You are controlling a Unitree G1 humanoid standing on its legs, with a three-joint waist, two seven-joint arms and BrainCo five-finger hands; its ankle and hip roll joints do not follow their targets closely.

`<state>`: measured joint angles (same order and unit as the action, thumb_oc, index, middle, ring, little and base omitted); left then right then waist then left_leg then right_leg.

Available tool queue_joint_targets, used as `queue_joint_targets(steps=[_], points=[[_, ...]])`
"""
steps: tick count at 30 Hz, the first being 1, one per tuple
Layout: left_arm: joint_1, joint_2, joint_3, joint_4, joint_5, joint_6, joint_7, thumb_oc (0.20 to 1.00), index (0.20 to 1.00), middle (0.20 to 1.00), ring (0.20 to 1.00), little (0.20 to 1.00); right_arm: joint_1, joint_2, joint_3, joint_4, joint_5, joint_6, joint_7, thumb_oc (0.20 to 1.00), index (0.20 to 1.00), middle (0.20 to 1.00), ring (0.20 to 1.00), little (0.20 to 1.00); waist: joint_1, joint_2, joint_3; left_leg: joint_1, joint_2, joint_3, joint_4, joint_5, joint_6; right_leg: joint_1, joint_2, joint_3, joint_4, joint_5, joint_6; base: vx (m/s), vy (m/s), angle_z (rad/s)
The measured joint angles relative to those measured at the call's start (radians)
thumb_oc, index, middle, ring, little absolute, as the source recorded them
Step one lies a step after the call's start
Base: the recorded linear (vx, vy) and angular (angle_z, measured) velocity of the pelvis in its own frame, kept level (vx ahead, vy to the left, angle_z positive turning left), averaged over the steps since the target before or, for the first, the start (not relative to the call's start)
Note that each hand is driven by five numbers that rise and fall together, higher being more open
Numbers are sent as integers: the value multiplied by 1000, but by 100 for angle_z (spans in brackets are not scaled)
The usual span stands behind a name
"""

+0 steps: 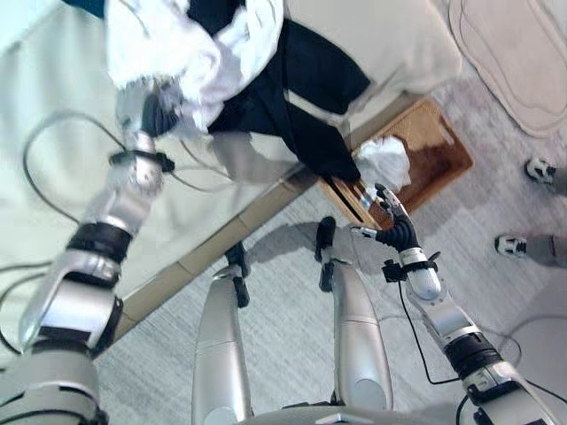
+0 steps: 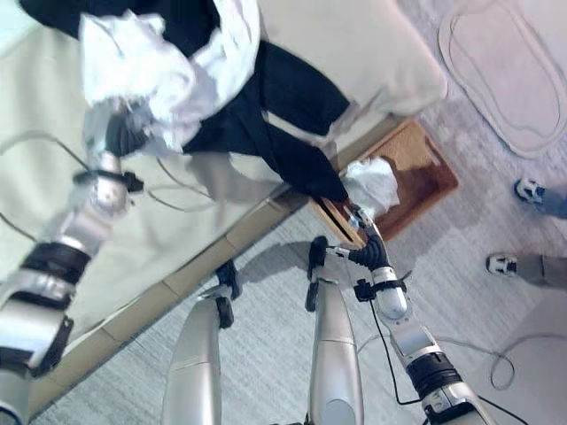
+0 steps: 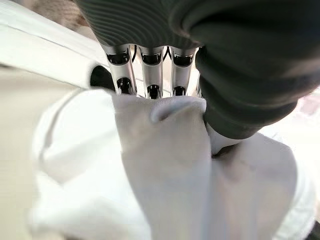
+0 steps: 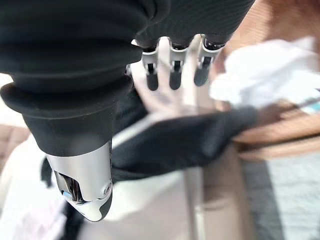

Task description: Pick up clothes into the bucket

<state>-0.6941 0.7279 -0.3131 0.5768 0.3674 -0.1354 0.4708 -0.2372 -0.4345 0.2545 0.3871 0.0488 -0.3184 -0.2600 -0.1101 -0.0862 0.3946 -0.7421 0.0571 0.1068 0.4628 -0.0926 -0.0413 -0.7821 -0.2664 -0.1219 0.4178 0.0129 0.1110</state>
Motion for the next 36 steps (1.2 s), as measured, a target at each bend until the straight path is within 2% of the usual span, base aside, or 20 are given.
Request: queue_joint_targets(steps=[1, 4, 6, 8, 11, 15, 20, 21, 24, 25, 27, 32, 36], points=[[39, -5, 24, -38, -1, -8, -4, 200, 200, 200, 200, 200, -20, 2, -9, 18, -2, 8, -4, 1000, 1000, 1000, 1000, 1000, 17, 1, 1, 43, -1, 0, -30, 16, 0, 44, 0, -13, -21, 6, 0, 97, -38, 10], [129, -22, 62, -121, -5, -20, -21, 200, 200, 200, 200, 200, -42, 11, -12, 27, -8, 22, -9, 1000, 1000, 1000, 1000, 1000, 14, 4, 5, 157, -3, -1, -100, 45, 1, 161, 7, -31, -87, 30, 2, 96, -25, 6], [156, -34, 64, -139, -10, -52, -38, 200, 200, 200, 200, 200, -61, 13, -12, 25, -12, 22, -9, 1000, 1000, 1000, 1000, 1000, 38, 10, 7, 260, -3, -2, -158, 52, 1, 268, 14, -44, -148, 35, 3, 125, -30, -4], [181, -46, 82, -196, -21, -59, -61, 200, 200, 200, 200, 200, -58, 13, -11, 25, -20, 31, -6, 1000, 1000, 1000, 1000, 1000, 41, 11, 6, 333, -4, 0, -227, 82, -3, 345, 24, -55, -219, 65, 5, 146, -40, 2], [221, -50, 92, -266, -78, -99, -103, 200, 200, 200, 200, 200, -79, 6, -7, 26, -53, 41, 5, 1000, 1000, 1000, 1000, 1000, 46, 16, 1, 434, -2, 0, -296, 97, -6, 453, 40, -69, -305, 88, 8, 84, -30, -2], [237, -57, 99, -349, -151, -134, -156, 200, 200, 200, 200, 200, -106, -37, 1, 21, -120, 55, 26, 1000, 1000, 1000, 1000, 1000, 52, 37, -26, 479, 2, -1, -351, 114, -12, 513, 53, -85, -381, 117, 8, 107, -44, 2], [255, -96, 98, -451, -268, -152, -239, 200, 200, 200, 200, 200, -198, -86, 86, -1, -231, 74, 51, 1000, 1000, 1000, 1000, 1000, 54, 52, -60, 569, 10, -5, -405, 124, -24, 616, 73, -103, -454, 132, 4, 97, -32, 2], [275, -105, 95, -486, -298, -171, -260, 200, 200, 200, 200, 200, -211, -95, 107, -10, -257, 74, 56, 1000, 1000, 1000, 1000, 1000, 54, 57, -79, 583, 12, -5, -412, 124, -25, 630, 76, -104, -461, 132, 4, 92, -32, 2], [282, -110, 80, -546, -363, -175, -328, 200, 200, 200, 200, 200, -254, -105, 185, -26, -306, 79, 85, 1000, 1000, 1000, 1000, 1000, 73, 66, -106, 635, 18, -6, -426, 124, -25, 691, 85, -109, -488, 132, 4, 101, -32, 0], [284, -109, 61, -554, -371, -180, -349, 200, 200, 200, 200, 200, -256, -94, 204, -32, -311, 78, 103, 1000, 1000, 1000, 1000, 1000, 75, 71, -138, 644, 21, -7, -445, 124, -25, 695, 90, -111, -496, 132, 4, 88, -19, 4], [300, -109, 56, -564, -411, -184, -388, 200, 200, 200, 200, 200, -258, -61, 221, -46, -287, 78, 139, 1000, 1000, 1000, 1000, 1000, 78, 80, -158, 674, 22, -9, -465, 128, -32, 723, 94, -118, -507, 132, 4, 90, -13, 5], [384, -81, 57, -586, -472, -184, -445, 200, 200, 200, 200, 200, -199, 8, 230, -90, -113, 74, 232, 1000, 1000, 1000, 1000, 1000, 77, 93, -198, 713, 26, -9, -503, 139, -41, 745, 99, -120, -507, 126, 7, 67, -17, 1], [396, 5, 49, -620, -516, -183, -517, 200, 200, 200, 200, 200, -198, 25, 236, -90, -57, 78, 259, 1000, 1000, 1000, 1000, 1000, 89, 93, -203, 731, 31, -9, -518, 149, -42, 755, 105, -121, -507, 126, 6, 55, -10, -1]])
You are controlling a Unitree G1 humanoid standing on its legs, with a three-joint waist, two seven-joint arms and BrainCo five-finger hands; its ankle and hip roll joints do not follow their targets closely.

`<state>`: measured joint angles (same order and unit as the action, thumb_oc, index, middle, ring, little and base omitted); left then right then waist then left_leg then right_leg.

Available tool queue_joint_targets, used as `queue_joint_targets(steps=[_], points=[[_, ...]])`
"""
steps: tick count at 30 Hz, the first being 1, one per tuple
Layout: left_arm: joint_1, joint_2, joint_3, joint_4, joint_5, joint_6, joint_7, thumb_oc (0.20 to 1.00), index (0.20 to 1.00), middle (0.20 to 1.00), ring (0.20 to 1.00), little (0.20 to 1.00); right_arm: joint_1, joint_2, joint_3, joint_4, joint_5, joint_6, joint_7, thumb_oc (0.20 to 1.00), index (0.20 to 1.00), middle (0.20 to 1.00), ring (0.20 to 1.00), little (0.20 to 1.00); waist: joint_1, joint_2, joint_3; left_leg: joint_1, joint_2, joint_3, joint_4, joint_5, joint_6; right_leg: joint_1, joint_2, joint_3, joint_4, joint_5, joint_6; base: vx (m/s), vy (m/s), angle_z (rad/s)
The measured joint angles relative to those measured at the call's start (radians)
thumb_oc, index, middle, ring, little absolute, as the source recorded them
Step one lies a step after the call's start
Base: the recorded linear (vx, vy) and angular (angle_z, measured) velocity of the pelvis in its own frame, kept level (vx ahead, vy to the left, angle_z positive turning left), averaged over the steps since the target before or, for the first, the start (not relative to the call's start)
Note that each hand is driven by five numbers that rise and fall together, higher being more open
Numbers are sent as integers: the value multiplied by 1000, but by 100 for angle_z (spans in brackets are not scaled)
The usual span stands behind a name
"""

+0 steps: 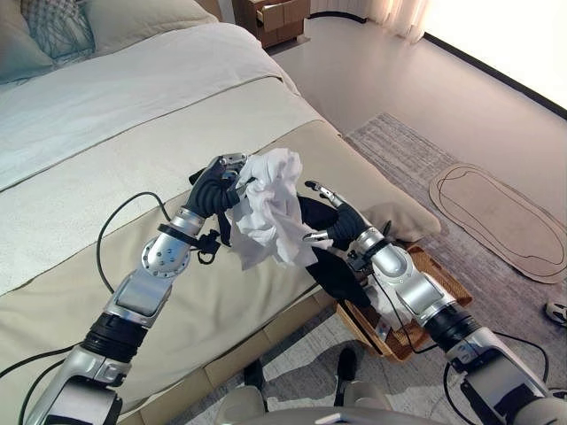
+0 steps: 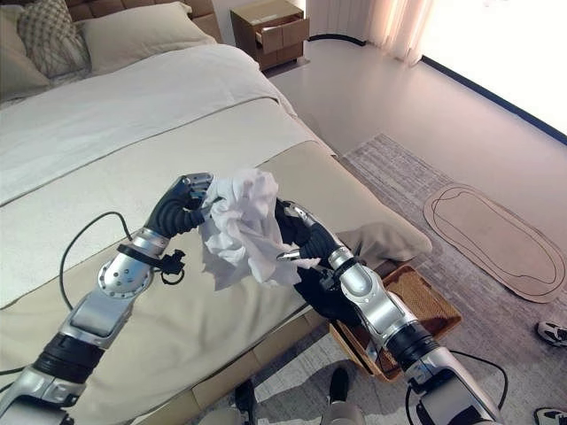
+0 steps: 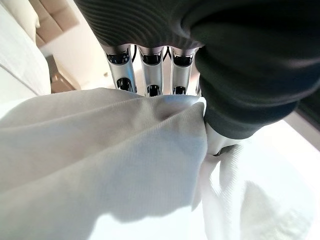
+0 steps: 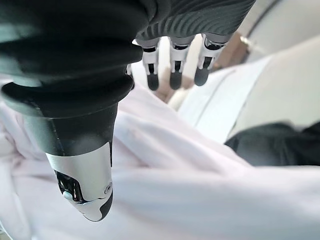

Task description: Pick up clothes into the bucket

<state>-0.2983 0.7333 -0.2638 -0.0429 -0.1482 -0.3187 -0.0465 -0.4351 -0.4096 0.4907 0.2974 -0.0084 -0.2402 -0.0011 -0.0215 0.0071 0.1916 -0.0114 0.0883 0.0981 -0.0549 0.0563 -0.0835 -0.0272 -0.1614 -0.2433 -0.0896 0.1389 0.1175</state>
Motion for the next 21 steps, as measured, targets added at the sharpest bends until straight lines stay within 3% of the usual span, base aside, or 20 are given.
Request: queue_joint_targets(steps=[4, 8, 14, 21], points=[[0, 98, -56, -78, -122, -2, -72, 200, 200, 200, 200, 200, 2, 44, 0, 0, 100, 1, 13, 1000, 1000, 1000, 1000, 1000, 12, 4, -26, 20, 5, 1, -13, 5, -6, 15, 5, 0, 0, -2, -1, 30, -1, -1], [0, 156, -113, -139, -228, -2, -161, 200, 200, 200, 200, 200, -1, 99, 73, 6, 312, 9, 80, 1000, 1000, 1000, 1000, 1000, 16, 9, -68, 39, 6, 3, -22, 6, -6, 29, 6, 0, 0, -6, -1, 0, 0, 0], [9, 144, -115, -140, -263, -3, -206, 200, 200, 200, 200, 200, 15, 129, 113, 35, 590, 49, 202, 1000, 1000, 1000, 1000, 1000, 33, 12, -81, 53, 12, 2, -29, 7, -9, 40, 10, -2, 0, -7, -2, 0, 0, 0], [14, 127, -154, -170, -269, -1, -231, 200, 200, 200, 200, 200, 8, 168, 194, 101, 617, 72, 236, 1000, 1000, 1000, 1000, 1000, 40, 12, -111, 52, 18, -2, -31, 8, -10, 41, 17, -6, 0, -10, -7, 0, 0, 0]])
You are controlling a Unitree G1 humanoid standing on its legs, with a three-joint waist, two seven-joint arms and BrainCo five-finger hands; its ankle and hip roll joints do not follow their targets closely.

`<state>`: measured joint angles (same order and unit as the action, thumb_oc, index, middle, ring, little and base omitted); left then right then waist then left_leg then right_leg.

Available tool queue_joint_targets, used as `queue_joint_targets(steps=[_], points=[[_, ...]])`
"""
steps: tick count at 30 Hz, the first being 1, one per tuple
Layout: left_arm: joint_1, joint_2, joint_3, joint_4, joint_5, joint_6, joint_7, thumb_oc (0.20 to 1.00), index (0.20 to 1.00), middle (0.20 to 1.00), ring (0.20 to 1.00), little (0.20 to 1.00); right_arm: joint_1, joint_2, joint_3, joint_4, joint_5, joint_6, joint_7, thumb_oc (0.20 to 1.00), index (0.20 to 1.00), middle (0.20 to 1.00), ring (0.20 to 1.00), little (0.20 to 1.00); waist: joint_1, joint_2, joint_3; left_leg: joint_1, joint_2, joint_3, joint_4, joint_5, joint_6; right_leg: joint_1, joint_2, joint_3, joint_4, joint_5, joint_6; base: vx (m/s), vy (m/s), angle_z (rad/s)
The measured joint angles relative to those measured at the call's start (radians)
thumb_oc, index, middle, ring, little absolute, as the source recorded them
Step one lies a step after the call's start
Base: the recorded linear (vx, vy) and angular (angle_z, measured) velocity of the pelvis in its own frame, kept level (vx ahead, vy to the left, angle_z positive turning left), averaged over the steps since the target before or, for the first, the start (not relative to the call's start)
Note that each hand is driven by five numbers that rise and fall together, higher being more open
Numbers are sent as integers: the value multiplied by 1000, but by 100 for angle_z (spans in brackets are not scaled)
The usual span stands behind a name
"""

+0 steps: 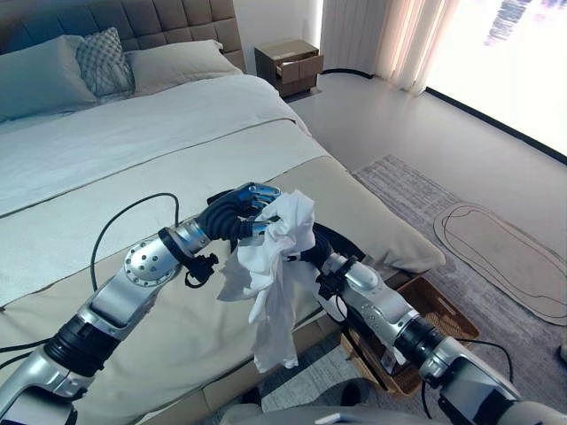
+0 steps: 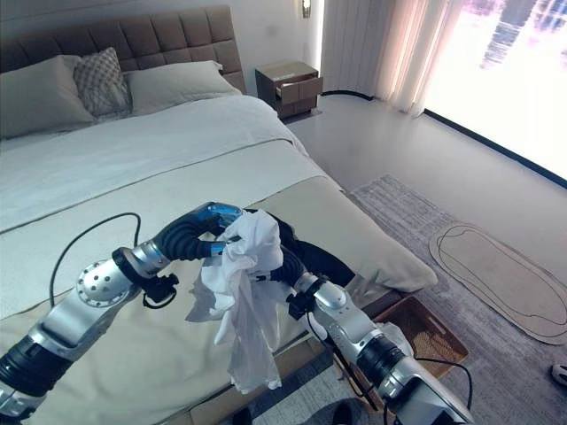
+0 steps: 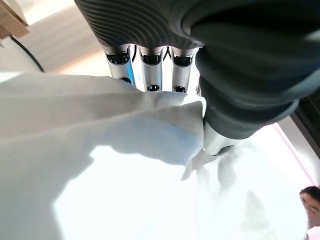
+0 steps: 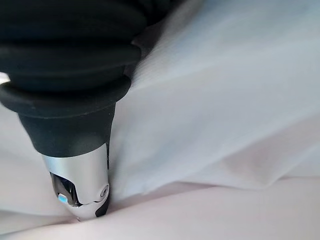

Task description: Pick up clothes into the bucket

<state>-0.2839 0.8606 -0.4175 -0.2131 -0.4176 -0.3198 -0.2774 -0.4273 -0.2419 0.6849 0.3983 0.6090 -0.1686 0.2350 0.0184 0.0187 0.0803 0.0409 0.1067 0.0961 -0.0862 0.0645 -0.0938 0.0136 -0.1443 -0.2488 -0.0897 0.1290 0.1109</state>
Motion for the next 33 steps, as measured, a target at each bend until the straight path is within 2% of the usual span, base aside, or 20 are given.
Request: queue_joint_targets(steps=[4, 5, 6, 10, 12, 22, 25, 26, 27, 28, 31, 32, 33], points=[[-3, -30, -5, -2, 0, 0, 1, 200, 200, 200, 200, 200, -31, 37, 43, 9, 4, 2, 15, 1000, 1000, 1000, 1000, 1000, 1, -1, -6, -1, 0, -2, 1, 1, -1, 1, 0, -2, 0, 0, 0, 0, 0, 0], [-3, -32, -6, -2, 0, 0, 1, 200, 200, 200, 200, 200, -42, 37, 57, 9, 3, 4, 20, 677, 677, 677, 677, 677, 1, -1, -8, -1, 0, -2, 1, 1, -1, 1, 0, -3, 0, 0, 0, 0, 0, 0], [-4, -33, -15, -2, 0, 0, 1, 200, 200, 200, 200, 200, -54, 35, 71, 9, 2, 7, 32, 200, 200, 200, 200, 200, 0, -1, -14, -1, 0, -2, 1, 1, -1, 1, 0, -3, 0, 0, 0, 0, 0, 0], [-6, -36, -37, -2, 3, 0, 1, 200, 200, 200, 200, 200, -59, 35, 78, 14, 1, 8, 52, 200, 200, 200, 200, 200, 4, -1, -31, -2, 0, -6, 0, 1, -1, 2, 0, -6, 0, -1, -2, 0, 0, 0], [-6, -33, -36, -2, 3, 0, 1, 200, 200, 200, 200, 200, -59, 32, 78, 14, -10, 8, 55, 200, 200, 200, 200, 200, 21, -1, -32, -2, 0, -7, 1, 1, -1, 3, 0, -7, 0, -1, -2, 0, 0, 0], [-3, -36, -32, -2, 20, 0, 7, 200, 200, 200, 200, 200, -38, 3, 52, 19, -64, 7, 39, 200, 200, 200, 200, 200, 23, -3, -35, -2, -1, -10, 0, 1, -1, 4, -1, -8, 0, -1, -2, 0, 0, 0], [29, -68, 11, -2, 72, -2, 20, 200, 200, 200, 200, 200, 6, -10, 6, 10, -70, 9, 29, 200, 200, 200, 200, 200, 19, -4, -36, -2, -1, -10, 0, 1, -1, 3, -1, -8, 0, -2, -1, 0, 0, 0], [75, -121, 72, 0, 91, -6, 39, 507, 507, 507, 507, 507, 63, -10, -39, -18, -68, 5, 26, 200, 200, 200, 200, 200, 20, -3, -37, -1, -3, -9, -1, 0, -1, 4, -2, -8, 0, -5, 1, 0, 0, 0], [97, -144, 90, 5, 92, -6, 51, 790, 790, 790, 790, 790, 87, -12, -58, -19, -66, 4, 22, 200, 200, 200, 200, 200, 19, -3, -38, -1, -3, -9, -1, 0, -1, 4, -2, -8, 0, -5, 1, 0, 0, 0], [145, -193, 128, 11, 101, -5, 68, 1000, 1000, 1000, 1000, 1000, 120, -6, -90, -18, -64, 4, 11, 200, 200, 200, 200, 200, 18, -3, -38, -1, -3, -9, -1, 0, -1, 4, -2, -8, 0, -6, 2, 0, 0, 0], [186, -248, 155, 13, 113, -5, 92, 1000, 1000, 1000, 1000, 1000, 149, -22, -110, 23, -72, 8, -12, 200, 200, 200, 200, 200, 18, -4, -38, -1, -2, -9, -1, 0, -1, 4, -2, -8, 0, -6, 2, 0, 0, 0], [217, -281, 192, 25, 119, -19, 112, 1000, 1000, 1000, 1000, 1000, 149, -23, -180, 108, -134, -4, -32, 200, 200, 200, 200, 200, 18, -3, -39, 1, -3, -9, -1, -2, 0, 6, -3, -8, 0, -9, 6, -2, 0, 4], [224, -303, 211, 26, 118, -22, 137, 1000, 1000, 1000, 1000, 1000, 173, -57, -244, 143, -163, 12, -88, 200, 200, 200, 200, 200, 25, -7, -41, -2, -3, -11, -1, -3, 2, 5, -2, -8, 0, -12, 10, 6, -2, 8]])
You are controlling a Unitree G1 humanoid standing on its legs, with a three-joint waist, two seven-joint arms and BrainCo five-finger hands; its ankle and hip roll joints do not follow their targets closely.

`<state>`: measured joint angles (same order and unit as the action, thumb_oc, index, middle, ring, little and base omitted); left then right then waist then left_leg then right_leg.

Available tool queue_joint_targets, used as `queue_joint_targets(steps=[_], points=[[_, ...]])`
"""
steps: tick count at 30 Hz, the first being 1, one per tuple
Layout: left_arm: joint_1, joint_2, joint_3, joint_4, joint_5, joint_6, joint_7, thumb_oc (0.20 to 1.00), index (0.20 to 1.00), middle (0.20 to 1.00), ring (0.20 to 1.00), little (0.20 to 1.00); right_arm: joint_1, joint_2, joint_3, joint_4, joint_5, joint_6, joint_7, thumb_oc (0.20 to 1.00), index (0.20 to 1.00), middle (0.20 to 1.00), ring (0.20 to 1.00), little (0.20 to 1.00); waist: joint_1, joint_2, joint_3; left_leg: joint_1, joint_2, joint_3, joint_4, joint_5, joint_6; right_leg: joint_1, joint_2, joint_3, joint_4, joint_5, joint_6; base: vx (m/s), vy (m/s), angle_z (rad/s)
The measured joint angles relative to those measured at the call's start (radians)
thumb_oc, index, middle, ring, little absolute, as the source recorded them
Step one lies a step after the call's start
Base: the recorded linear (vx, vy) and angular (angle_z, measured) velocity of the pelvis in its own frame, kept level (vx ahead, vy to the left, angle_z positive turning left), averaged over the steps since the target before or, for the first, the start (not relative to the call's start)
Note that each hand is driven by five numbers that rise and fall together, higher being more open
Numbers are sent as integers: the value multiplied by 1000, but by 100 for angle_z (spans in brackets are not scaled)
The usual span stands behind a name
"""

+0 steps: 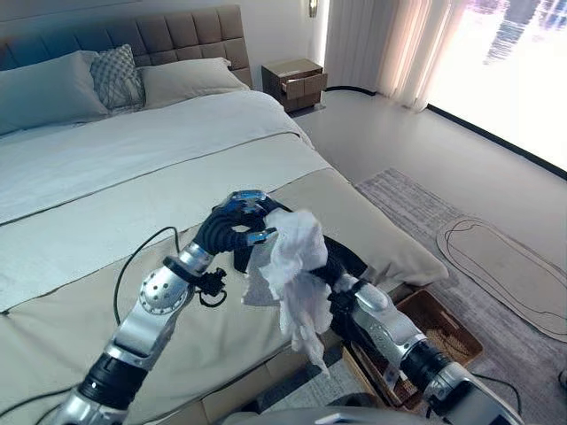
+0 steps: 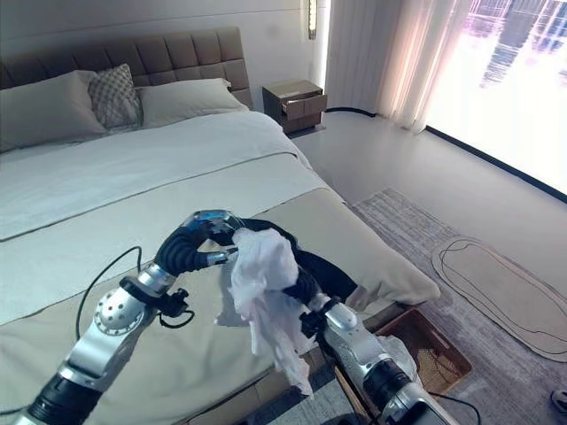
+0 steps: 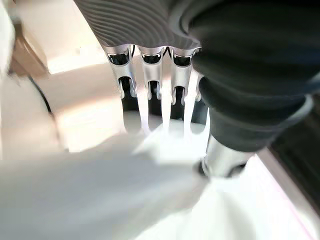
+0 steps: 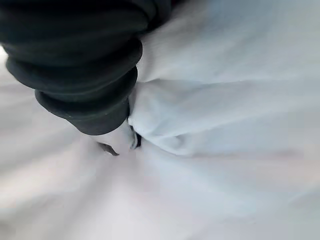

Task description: Pick up clothes into the bucket

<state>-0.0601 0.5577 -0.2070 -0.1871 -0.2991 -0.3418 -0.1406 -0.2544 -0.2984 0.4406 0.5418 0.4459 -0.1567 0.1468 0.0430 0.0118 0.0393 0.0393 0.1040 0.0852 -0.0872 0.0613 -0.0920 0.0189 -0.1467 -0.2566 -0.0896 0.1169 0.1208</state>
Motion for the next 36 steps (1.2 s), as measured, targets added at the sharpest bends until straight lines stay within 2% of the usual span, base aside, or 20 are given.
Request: queue_joint_targets(steps=[1, 2, 3, 5, 7, 11, 13, 15, 16, 17, 18, 19, 21, 23, 24, 26, 28, 31, 33, 36], points=[[2, -8, 5, -4, -1, -9, 14, 1000, 1000, 1000, 1000, 1000, 32, -39, 0, -56, -31, -2, -28, 200, 200, 200, 200, 200, 6, 1, 0, -5, -1, -3, -1, -1, 1, -1, -1, -1, 0, -2, 3, -3, 4, 9], [15, -32, 22, 4, -2, -38, 37, 1000, 1000, 1000, 1000, 1000, 78, -104, -17, -123, -61, -46, -32, 200, 200, 200, 200, 200, 4, 1, 1, -10, -4, -4, 0, 0, 3, -6, -5, -2, 0, -3, 4, 14, 3, 3], [36, -71, 58, 41, 1, -52, 54, 1000, 1000, 1000, 1000, 1000, 123, -80, -135, -107, -55, -81, -37, 200, 200, 200, 200, 200, -13, 1, -1, -7, -3, -3, 0, -1, 2, -5, -4, -1, 0, -4, 6, 0, 0, 0], [91, -127, 121, 91, 0, -53, 84, 1000, 1000, 1000, 1000, 1000, 233, -59, -241, -213, 7, -98, -50, 200, 200, 200, 200, 200, -30, 8, 0, -7, -3, -2, -4, -2, 1, -5, -4, -1, 0, -6, 7, 5, 1, -2], [124, -132, 123, 106, 2, -47, 93, 1000, 1000, 1000, 1000, 1000, 318, -57, -272, -273, 61, -111, -39, 200, 200, 200, 200, 200, -55, 6, 0, -7, 0, 3, -3, -2, 1, -9, 0, 3, -1, -8, 6, -13, 10, -9], [236, -168, 158, 150, 11, -38, 113, 1000, 1000, 1000, 1000, 1000, 600, -37, -299, -426, 175, -123, 57, 200, 200, 200, 200, 200, -111, 20, 7, -2, 2, 32, -3, -13, 0, -30, 3, 31, 0, -15, 4, -38, 18, -21], [287, -183, 193, 177, 11, -39, 121, 1000, 1000, 1000, 1000, 1000, 790, -39, -331, -482, 227, -121, 147, 200, 200, 200, 200, 200, -136, 20, 17, -2, 1, 50, -1, -18, -5, -45, 3, 48, 3, -14, 8, -46, 13, -24], [319, -201, 231, 213, 12, -37, 133, 1000, 1000, 1000, 1000, 1000, 905, -35, -371, -433, 263, -110, 200, 200, 200, 200, 200, 200, -151, 30, 14, 3, 2, 65, -2, -23, -1, -42, 3, 59, 2, -18, 7, -12, 1, -30], [333, -214, 258, 240, 11, -42, 147, 1000, 1000, 1000, 1000, 1000, 916, -51, -386, -370, 280, -96, 199, 200, 200, 200, 200, 200, -176, 25, 16, -6, 2, 83, -6, -27, 1, -51, 2, 74, 2, -17, 9, 28, -19, -44], [319, -220, 265, 273, 13, -44, 151, 1000, 1000, 1000, 1000, 1000, 865, -61, -389, -331, 286, -89, 176, 200, 200, 200, 200, 200, -180, 21, 16, -11, 4, 93, -4, -26, 3, -58, 0, 83, 2, -10, 19, 66, -42, -55], [228, -234, 258, 417, 23, -46, 158, 1000, 1000, 1000, 1000, 1000, 573, -15, -421, 75, 325, -102, 128, 200, 200, 200, 200, 200, -185, -6, 11, -18, 10, 85, 13, -46, -5, -70, 2, 83, 2, -1, 26, 54, -51, -20], [179, -243, 205, 450, 28, -26, 181, 1000, 1000, 1000, 1000, 1000, 508, 16, -439, 112, 407, -54, 76, 200, 200, 200, 200, 200, -180, -9, 17, -15, 6, 75, 3, -45, -5, -67, 1, 76, 4, -1, 24, 57, -45, 4], [207, -248, 176, 390, 33, -34, 178, 1000, 1000, 1000, 1000, 1000, 497, 0, -433, -21, 421, -41, 93, 200, 200, 200, 200, 200, -140, -7, 19, -18, 6, 66, -6, -45, -5, -84, 2, 70, 19, -13, 23, 21, -37, 13], [227, -252, 192, 377, 29, -36, 182, 1000, 1000, 1000, 1000, 1000, 456, -10, -451, -58, 448, -99, 69, 200, 200, 200, 200, 200, -108, 17, 25, -33, 8, 43, -5, -41, 0, -75, 2, 50, 16, -12, 22, 34, -39, 22], [229, -256, 196, 379, 27, -36, 183, 1000, 1000, 1000, 1000, 1000, 434, -21, -467, -54, 448, -100, 52, 200, 200, 200, 200, 200, -109, 11, 29, -35, 7, 40, -4, -41, 1, -78, 3, 48, 17, -14, 21, 15, -25, 28], [240, -255, 194, 363, 5, -38, 188, 1000, 1000, 1000, 1000, 1000, 364, -58, -539, -41, 438, -122, -16, 200, 200, 200, 200, 200, -98, 25, 30, -33, 6, 32, -3, -31, 14, -71, 2, 39, 7, -14, 20, 10, -35, 17], [243, -255, 194, 368, 0, -39, 195, 1000, 1000, 1000, 1000, 1000, 293, -73, -591, 35, 502, -164, -57, 200, 200, 200, 200, 200, -83, 20, 33, -30, 5, 25, 0, -22, 21, -60, 4, 33, 0, -12, 22, 12, -26, 14], [251, -256, 195, 368, 1, -41, 192, 1000, 1000, 1000, 1000, 1000, 327, -246, -591, 34, 356, -167, -94, 200, 200, 200, 200, 200, -54, 24, 32, -31, -2, 21, 0, -16, 13, -55, -5, 25, 0, -10, 24, -7, -13, 7], [279, -254, 234, 363, -12, -41, 201, 1000, 1000, 1000, 1000, 1000, 263, -180, -672, 61, 438, -207, -139, 200, 200, 200, 200, 200, -77, -2, 44, -19, 3, 21, 1, -12, 17, -44, 2, 25, 0, -8, 19, 40, -18, -3], [272, -264, 229, 381, -23, -38, 200, 1000, 1000, 1000, 1000, 1000, 252, -153, -671, 96, 463, -201, -140, 200, 200, 200, 200, 200, -82, -16, 53, -16, 0, 19, 0, -13, 16, -39, -1, 21, 0, -10, 16, 9, -3, 1]])
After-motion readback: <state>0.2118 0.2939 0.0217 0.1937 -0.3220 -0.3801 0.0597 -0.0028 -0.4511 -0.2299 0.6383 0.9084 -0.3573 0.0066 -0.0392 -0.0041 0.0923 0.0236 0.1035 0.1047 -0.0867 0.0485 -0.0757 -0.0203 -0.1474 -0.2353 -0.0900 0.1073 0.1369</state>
